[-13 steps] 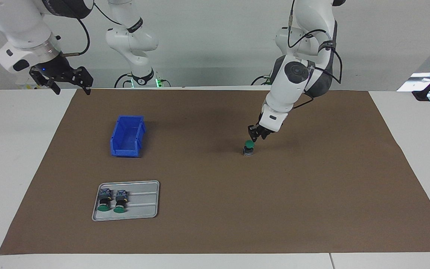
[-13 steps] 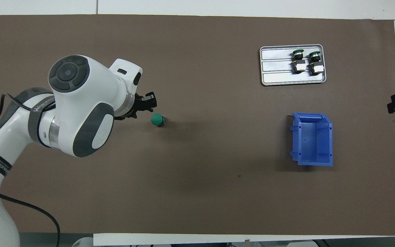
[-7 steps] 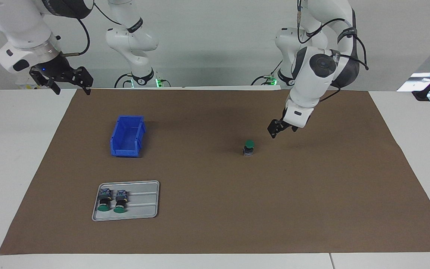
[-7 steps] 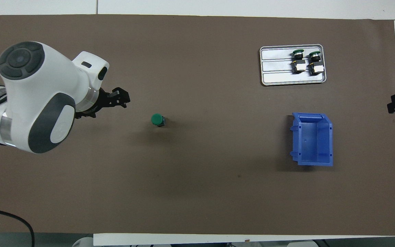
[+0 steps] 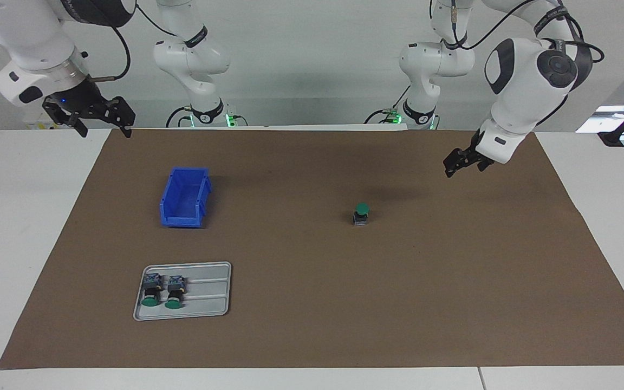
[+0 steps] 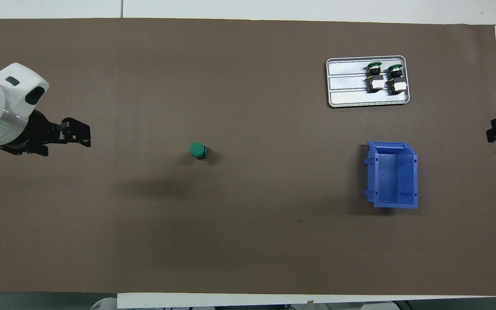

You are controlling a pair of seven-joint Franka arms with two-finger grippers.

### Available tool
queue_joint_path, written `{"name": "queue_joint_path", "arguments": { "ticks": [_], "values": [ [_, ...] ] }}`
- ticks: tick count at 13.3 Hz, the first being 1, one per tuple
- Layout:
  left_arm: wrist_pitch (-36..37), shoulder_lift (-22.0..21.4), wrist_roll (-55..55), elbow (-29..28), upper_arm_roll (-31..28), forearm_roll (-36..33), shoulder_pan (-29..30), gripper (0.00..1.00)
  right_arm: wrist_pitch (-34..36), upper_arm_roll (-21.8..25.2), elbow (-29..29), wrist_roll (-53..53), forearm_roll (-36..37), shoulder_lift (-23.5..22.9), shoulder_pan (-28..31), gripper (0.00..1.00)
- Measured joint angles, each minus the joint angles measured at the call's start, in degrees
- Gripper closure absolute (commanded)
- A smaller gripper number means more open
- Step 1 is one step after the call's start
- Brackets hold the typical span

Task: Place and press button with both arms

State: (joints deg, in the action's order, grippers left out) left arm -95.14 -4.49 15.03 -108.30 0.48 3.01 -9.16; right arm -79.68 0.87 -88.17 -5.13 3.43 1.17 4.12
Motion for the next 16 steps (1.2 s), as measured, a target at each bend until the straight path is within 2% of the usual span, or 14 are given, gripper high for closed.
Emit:
{"name": "queue_joint_path", "arguments": {
  "ticks": [3, 6, 9, 11, 14, 16],
  "values": [
    [7.83, -0.98, -1.81, 4.52, -0.03, -0.02, 1.97, 0.0, 0.0, 0.0, 0.0, 0.0, 0.0, 0.0, 0.0, 0.02],
    [12.59, -1.1, -3.64, 8.77, -0.37, -0.67, 3.23, 0.0, 0.0, 0.0, 0.0, 0.0, 0.0, 0.0, 0.0, 0.02],
    [15.52, -0.68, -4.09, 12.6, -0.4, -1.82, 3.94, 0.0, 2.93, -0.06, -0.02, 0.0, 0.0, 0.11, -0.02, 0.02],
    [15.73, -0.23, -4.21, 13.08, -0.46, -1.83, 4.51, 0.0, 5.39, -0.33, -0.03, -0.29, -0.1, 0.41, -0.34, 0.02],
    [15.74, 0.36, -4.22, 13.13, -0.47, -1.84, 4.58, 0.0, 1.97, -0.6, -0.23, -0.08, -4.38, 0.48, -4.92, 0.02],
    [15.75, 0.43, -4.22, 13.14, -0.49, -1.88, 4.71, 0.0, -2.09, -0.78, -0.6, 5.24, -6.97, -0.14, -10.25, 0.02]
  ]
}}
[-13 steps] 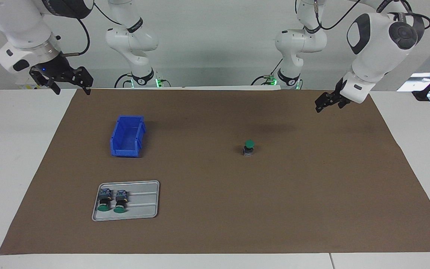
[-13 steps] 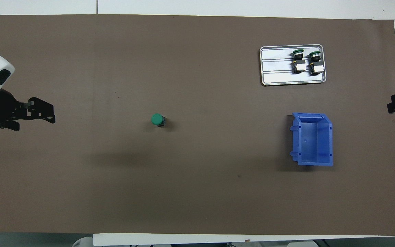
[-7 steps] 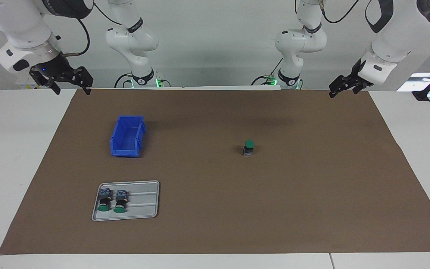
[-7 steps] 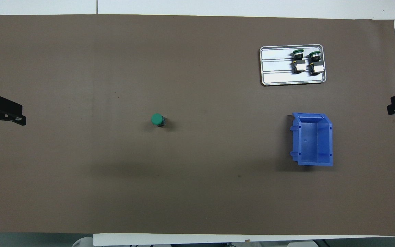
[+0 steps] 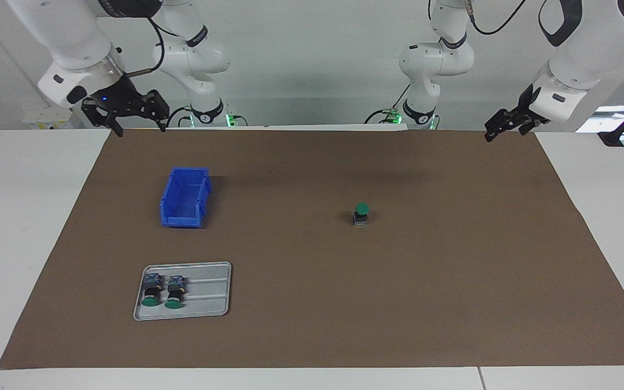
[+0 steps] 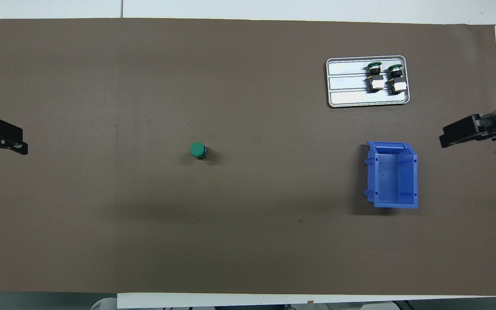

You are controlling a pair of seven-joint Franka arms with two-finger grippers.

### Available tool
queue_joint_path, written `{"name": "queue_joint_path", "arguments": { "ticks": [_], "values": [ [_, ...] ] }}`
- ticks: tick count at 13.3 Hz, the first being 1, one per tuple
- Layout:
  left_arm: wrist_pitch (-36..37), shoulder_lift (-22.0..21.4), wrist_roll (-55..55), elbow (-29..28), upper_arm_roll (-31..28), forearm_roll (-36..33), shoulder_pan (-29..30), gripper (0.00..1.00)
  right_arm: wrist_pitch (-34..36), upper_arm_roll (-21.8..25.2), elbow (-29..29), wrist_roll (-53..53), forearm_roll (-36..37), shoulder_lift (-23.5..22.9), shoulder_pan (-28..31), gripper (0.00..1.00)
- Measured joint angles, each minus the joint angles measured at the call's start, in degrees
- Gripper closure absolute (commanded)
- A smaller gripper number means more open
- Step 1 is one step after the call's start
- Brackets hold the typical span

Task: Place and press button with both arms

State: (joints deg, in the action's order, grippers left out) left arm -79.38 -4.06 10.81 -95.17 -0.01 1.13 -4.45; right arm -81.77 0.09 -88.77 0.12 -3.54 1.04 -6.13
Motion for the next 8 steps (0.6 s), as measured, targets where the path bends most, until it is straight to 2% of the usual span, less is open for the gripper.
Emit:
{"name": "queue_joint_path", "arguments": {
  "ticks": [2, 4, 6, 8],
  "values": [
    [0.03, 0.01, -0.79, 0.0, -0.06, -1.11, 0.41, 0.0, -4.12, -0.27, 0.17, 9.71, -1.75, -2.14, -7.37, 0.02],
    [0.02, 0.01, -4.29, 0.0, -0.16, -2.82, 0.58, 0.0, -7.71, -0.48, 2.26, 19.85, -2.37, -6.67, -14.87, 0.02],
    [0.01, 0.01, -5.75, 0.2, -0.13, -3.16, 1.51, 0.0, -11.1, -0.56, 8.39, 30.24, -2.32, -14.62, -22.82, 0.02],
    [0.01, 0.0, -6.56, 0.52, -0.01, -3.17, 3.06, 0.0, -17.91, -0.53, 13.29, 38.69, -1.92, -23.01, -29.22, 0.02]
  ]
}}
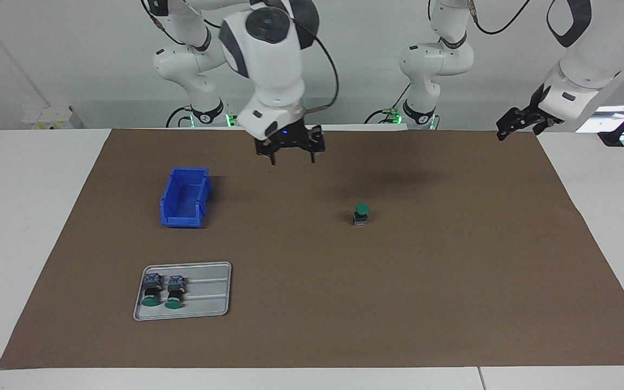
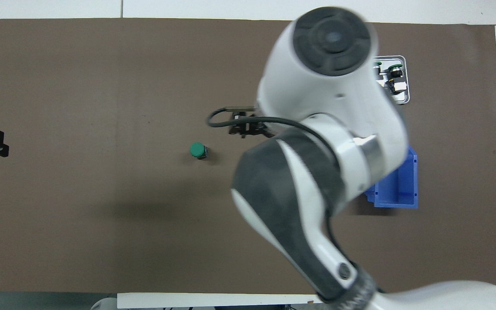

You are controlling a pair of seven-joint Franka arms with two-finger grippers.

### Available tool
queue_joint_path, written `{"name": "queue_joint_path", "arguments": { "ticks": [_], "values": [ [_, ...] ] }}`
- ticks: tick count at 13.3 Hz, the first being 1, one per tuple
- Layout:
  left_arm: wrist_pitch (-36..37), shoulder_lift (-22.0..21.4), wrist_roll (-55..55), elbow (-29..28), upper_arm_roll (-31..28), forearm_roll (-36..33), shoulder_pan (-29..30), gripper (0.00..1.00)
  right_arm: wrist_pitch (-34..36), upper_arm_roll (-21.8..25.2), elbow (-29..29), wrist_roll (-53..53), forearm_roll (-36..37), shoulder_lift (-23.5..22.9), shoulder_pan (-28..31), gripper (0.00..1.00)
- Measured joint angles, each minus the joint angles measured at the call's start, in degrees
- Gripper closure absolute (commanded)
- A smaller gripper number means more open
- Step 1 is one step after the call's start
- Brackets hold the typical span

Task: Place and press button with both arms

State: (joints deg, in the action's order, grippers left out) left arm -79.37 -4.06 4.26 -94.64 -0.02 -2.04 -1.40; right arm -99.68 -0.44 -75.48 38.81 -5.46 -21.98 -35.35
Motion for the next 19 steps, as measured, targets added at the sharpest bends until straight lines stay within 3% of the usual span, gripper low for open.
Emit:
{"name": "queue_joint_path", "arguments": {
  "ticks": [3, 5, 9, 15, 19],
  "values": [
    [-0.05, 0.04, -0.09, 0.11, 1.03, 0.0, 1.56, 0.0, -9.99, 0.12, 2.27, 4.93, 1.18, -8.92, -4.67, 0.02],
    [-0.07, 0.17, -0.09, 0.11, 1.88, 0.0, 1.56, 0.0, -13.76, 0.16, 2.68, 5.86, 2.82, -12.06, -6.58, 0.02],
    [-0.54, 0.29, -0.09, 0.11, 2.22, 0.0, 1.58, 0.0, -21.34, 0.19, 0.09, 6.07, 3.58, -14.31, -7.95, 0.02],
    [-1.39, 0.37, -0.09, 0.09, 2.22, 0.0, 1.65, 0.0, -26.87, 0.2, -4.9, 6.07, 6.91, -16.77, -10.05, 0.02],
    [-2.47, 0.41, -0.09, 0.09, 2.14, 0.0, 1.87, 0.0, -29.26, 0.2, -7.71, 6.07, 8.83, -16.8, -10.25, 0.11]
  ]
}}
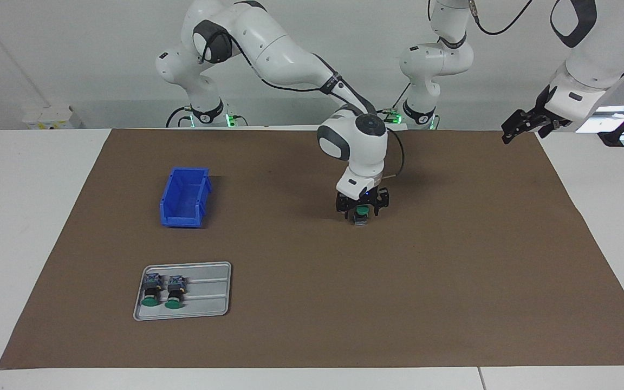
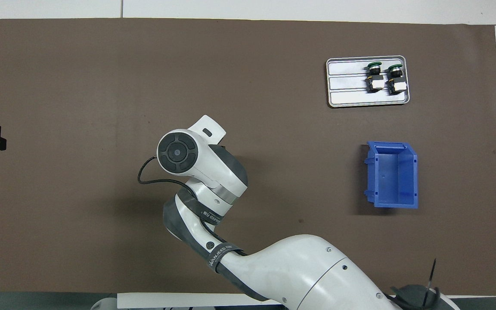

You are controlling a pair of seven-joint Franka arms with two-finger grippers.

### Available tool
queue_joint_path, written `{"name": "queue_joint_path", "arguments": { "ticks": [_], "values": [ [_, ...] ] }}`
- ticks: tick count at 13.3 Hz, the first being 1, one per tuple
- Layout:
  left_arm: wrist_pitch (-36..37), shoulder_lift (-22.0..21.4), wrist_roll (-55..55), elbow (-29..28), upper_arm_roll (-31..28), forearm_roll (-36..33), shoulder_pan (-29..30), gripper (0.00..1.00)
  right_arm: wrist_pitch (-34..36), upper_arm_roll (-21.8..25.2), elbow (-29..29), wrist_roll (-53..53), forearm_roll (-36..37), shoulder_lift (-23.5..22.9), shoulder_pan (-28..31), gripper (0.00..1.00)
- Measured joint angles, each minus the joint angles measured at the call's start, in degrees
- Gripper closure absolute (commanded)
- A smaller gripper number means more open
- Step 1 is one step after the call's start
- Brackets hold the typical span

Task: Place and press button with both arms
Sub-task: 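Carry the green part with the right gripper to the blue bin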

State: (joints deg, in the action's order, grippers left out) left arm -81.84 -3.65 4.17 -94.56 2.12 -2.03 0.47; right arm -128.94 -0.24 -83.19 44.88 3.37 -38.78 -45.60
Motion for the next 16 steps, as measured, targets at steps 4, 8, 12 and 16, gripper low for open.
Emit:
{"name": "queue_joint_path", "arguments": {
  "ticks": [4, 8, 12, 16],
  "values": [
    [-0.99, 0.03, 0.0, 0.0, -0.23, 0.04, 0.16, 0.0, -1.05, 0.02, -0.24, 0.0, 0.06, 0.01, 0.01, 0.53],
    [-1.66, 0.04, 0.01, 0.0, -0.23, 0.05, 0.22, 0.0, -1.35, 0.15, -0.22, 0.0, 0.08, 0.12, 0.24, 0.97],
    [-1.75, 0.04, 0.01, 0.0, 0.08, 0.11, 0.01, 0.0, -0.06, 0.79, 0.28, 0.0, 0.11, 0.76, 0.34, 0.97],
    [-2.02, 0.04, -0.02, 0.0, 0.42, 0.24, -0.05, 0.0, 4.36, 1.55, -2.61, -2.13, 0.27, 7.4, 4.86, 0.97]
  ]
}}
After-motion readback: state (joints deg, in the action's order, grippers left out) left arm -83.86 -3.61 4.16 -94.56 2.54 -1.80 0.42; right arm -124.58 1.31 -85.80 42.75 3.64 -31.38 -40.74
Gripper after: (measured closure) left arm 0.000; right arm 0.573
